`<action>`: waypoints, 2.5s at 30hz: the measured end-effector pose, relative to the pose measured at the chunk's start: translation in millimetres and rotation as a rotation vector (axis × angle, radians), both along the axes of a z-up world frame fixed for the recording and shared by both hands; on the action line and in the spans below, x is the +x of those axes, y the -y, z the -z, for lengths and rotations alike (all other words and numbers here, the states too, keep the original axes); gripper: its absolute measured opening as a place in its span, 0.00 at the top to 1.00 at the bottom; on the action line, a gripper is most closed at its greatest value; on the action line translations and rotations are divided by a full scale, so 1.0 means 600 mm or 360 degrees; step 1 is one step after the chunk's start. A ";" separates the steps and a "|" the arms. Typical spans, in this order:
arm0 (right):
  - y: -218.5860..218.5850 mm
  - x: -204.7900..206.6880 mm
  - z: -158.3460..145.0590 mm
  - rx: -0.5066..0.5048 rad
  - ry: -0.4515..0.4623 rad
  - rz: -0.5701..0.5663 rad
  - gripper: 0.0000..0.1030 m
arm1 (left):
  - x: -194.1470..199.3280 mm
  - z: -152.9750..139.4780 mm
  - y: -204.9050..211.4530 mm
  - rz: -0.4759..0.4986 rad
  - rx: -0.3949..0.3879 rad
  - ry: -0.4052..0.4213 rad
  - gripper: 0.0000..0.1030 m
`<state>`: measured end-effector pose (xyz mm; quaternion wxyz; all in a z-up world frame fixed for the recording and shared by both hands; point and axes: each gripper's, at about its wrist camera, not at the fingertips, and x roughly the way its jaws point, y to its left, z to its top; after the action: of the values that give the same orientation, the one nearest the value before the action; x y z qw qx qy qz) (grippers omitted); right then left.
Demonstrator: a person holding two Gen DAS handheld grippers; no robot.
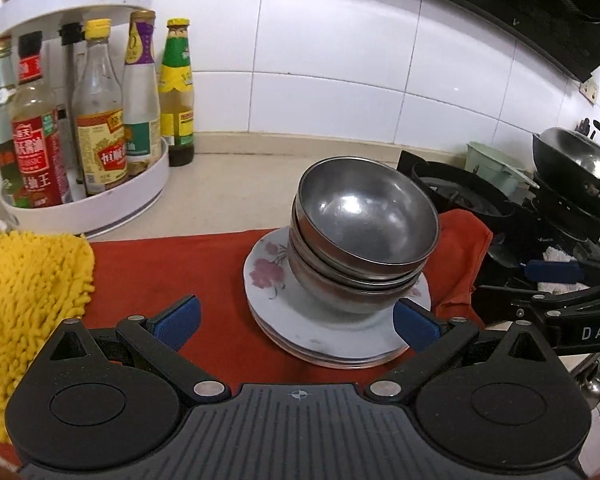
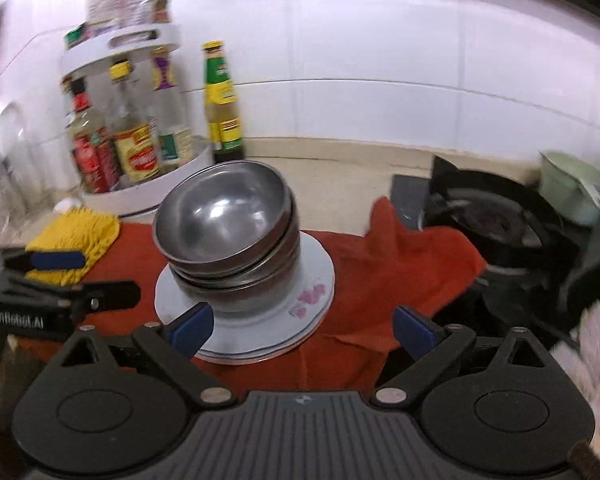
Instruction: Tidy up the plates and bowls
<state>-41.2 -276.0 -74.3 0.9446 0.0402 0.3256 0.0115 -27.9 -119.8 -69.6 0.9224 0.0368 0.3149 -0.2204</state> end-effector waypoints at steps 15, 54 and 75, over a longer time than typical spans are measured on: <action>-0.028 -0.044 -0.010 -0.0005 -0.0014 0.0143 0.04 | -0.030 0.007 0.011 -0.0180 0.0126 -0.0132 0.00; -0.056 -0.055 0.009 0.0020 -0.0136 0.0210 0.04 | -0.055 0.012 -0.005 -0.0303 0.0195 -0.0232 0.00; -0.047 -0.058 0.012 0.0020 -0.0146 0.0243 0.04 | -0.057 0.012 0.000 -0.0293 0.0179 -0.0259 0.00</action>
<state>-76.2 -247.6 -81.6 0.9265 0.0713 0.3645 -0.0605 -62.0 -119.8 -76.9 0.9067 0.0414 0.4025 -0.1191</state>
